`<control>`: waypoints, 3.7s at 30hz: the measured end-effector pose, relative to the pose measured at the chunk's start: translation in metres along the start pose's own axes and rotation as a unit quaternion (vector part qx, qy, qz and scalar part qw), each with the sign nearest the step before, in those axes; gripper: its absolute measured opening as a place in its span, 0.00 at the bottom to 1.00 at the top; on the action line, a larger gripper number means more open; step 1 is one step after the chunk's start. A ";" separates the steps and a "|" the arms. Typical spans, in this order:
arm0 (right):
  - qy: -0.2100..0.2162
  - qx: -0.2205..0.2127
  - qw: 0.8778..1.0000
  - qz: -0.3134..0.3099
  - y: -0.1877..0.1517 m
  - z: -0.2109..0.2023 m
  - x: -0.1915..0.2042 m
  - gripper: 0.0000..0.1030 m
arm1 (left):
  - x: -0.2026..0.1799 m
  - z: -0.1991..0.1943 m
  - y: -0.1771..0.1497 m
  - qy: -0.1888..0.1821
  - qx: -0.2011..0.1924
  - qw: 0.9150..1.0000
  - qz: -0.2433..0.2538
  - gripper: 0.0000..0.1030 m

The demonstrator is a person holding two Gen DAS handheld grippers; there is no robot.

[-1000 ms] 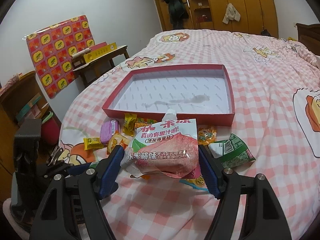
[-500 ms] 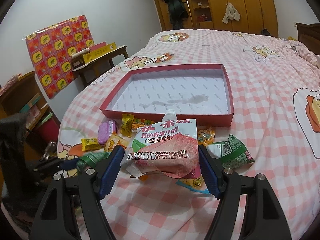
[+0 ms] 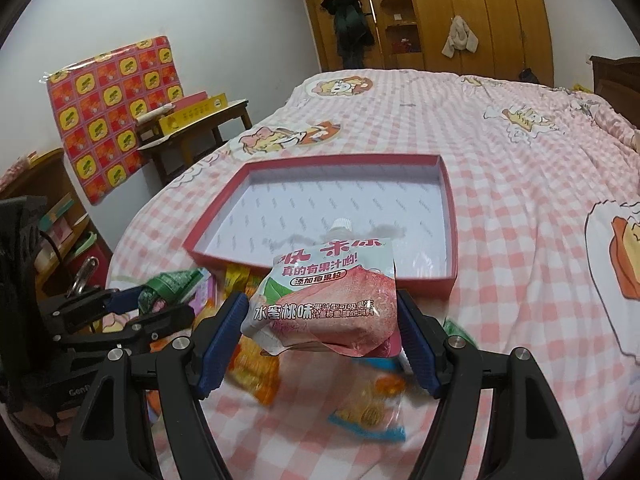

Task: Organize snacks
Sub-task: 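Carry both held snacks into the red box and open both tools, then withdraw both tools from the box back toward the remaining snacks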

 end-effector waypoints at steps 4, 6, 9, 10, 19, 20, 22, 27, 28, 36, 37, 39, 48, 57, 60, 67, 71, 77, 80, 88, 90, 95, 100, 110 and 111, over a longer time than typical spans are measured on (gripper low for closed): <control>-0.004 -0.002 1.000 0.004 0.009 0.009 -0.009 0.72 | -0.002 0.010 0.018 -0.002 -0.008 1.000 -0.002 0.47; -0.006 -0.003 1.000 0.007 0.013 0.015 -0.013 0.72 | -0.002 0.016 0.027 0.001 -0.011 1.000 -0.001 0.47; -0.010 -0.004 1.000 0.011 0.019 0.023 -0.021 0.72 | -0.003 0.026 0.038 0.002 -0.018 1.000 -0.001 0.47; -0.011 -0.004 1.000 0.012 0.021 0.026 -0.023 0.72 | -0.003 0.029 0.042 0.004 -0.020 1.000 -0.002 0.47; -0.015 0.012 1.000 0.018 0.030 0.060 -0.039 0.72 | -0.001 0.064 0.062 0.012 -0.010 1.000 -0.013 0.47; -0.016 0.016 1.000 0.018 0.030 0.065 -0.041 0.72 | -0.001 0.068 0.063 0.014 -0.009 1.000 -0.013 0.47; -0.016 0.022 0.999 0.019 0.030 0.072 -0.043 0.72 | -0.001 0.075 0.065 0.016 -0.005 1.000 -0.013 0.47; -0.014 0.036 0.999 0.027 0.027 0.087 -0.048 0.72 | 0.001 0.092 0.067 0.023 0.005 1.000 -0.015 0.47; -0.014 0.038 0.999 0.029 0.026 0.089 -0.049 0.73 | 0.002 0.096 0.068 0.024 0.007 1.000 -0.016 0.47; -0.013 0.045 0.998 0.038 0.022 0.099 -0.054 0.73 | 0.005 0.113 0.065 0.030 0.021 0.999 -0.018 0.49; -0.012 0.044 0.998 0.038 0.022 0.099 -0.053 0.73 | 0.005 0.115 0.066 0.030 0.021 0.999 -0.017 0.50; -0.012 0.044 0.998 0.039 0.022 0.098 -0.053 0.74 | 0.005 0.117 0.065 0.032 0.021 0.999 -0.018 0.51; -0.015 0.038 0.998 0.044 0.023 0.094 -0.054 0.84 | 0.006 0.109 0.066 0.026 0.022 0.999 -0.026 0.60; -0.020 0.027 0.998 0.045 0.023 0.080 -0.052 0.88 | 0.005 0.083 0.066 0.015 0.009 0.999 -0.030 0.62; -0.014 0.026 0.999 0.044 0.023 0.073 -0.049 0.88 | 0.006 0.076 0.063 0.014 0.013 0.999 -0.031 0.62; -0.009 0.021 0.999 0.039 0.017 0.055 -0.041 0.88 | 0.008 0.057 0.052 0.016 0.013 0.999 -0.032 0.62; -0.008 0.020 0.999 0.039 0.012 0.046 -0.036 0.88 | 0.011 0.047 0.042 0.018 0.016 0.999 -0.035 0.62; -0.009 0.021 0.999 0.037 0.005 0.034 -0.032 0.88 | 0.017 0.033 0.030 0.024 0.018 0.999 -0.041 0.62; -0.011 0.025 0.999 0.037 -0.002 0.028 -0.031 0.88 | 0.021 0.025 0.023 0.027 0.017 0.999 -0.044 0.62; -0.009 0.038 0.999 0.032 -0.020 0.018 -0.025 0.88 | 0.032 0.015 0.009 0.039 0.020 0.998 -0.046 0.62; -0.008 0.039 0.999 0.031 -0.022 0.017 -0.025 0.88 | 0.035 0.015 0.006 0.040 0.022 0.998 -0.050 0.62; -0.009 0.043 0.999 0.031 -0.030 0.012 -0.023 0.88 | 0.045 0.014 -0.004 0.049 0.029 0.997 -0.056 0.62; -0.011 0.045 0.998 0.033 -0.034 0.011 -0.025 0.88 | 0.060 0.015 -0.012 0.060 0.039 0.995 -0.067 0.62; -0.014 0.050 0.998 0.037 -0.040 0.011 -0.028 0.88 | 0.079 0.015 -0.025 0.072 0.050 0.993 -0.079 0.62; -0.014 0.050 0.998 0.038 -0.041 0.011 -0.029 0.88 | 0.081 0.015 -0.026 0.073 0.051 0.993 -0.079 0.62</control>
Point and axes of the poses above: each gripper's, at about its wrist camera, not at the fingertips, and z roughly the way its jaws point, x to its left, y to its top, the point moved 4 cm from there along z, roughly the way its jaws point, and after that the axes turned 13 degrees about -z, right-handed, at the moved point
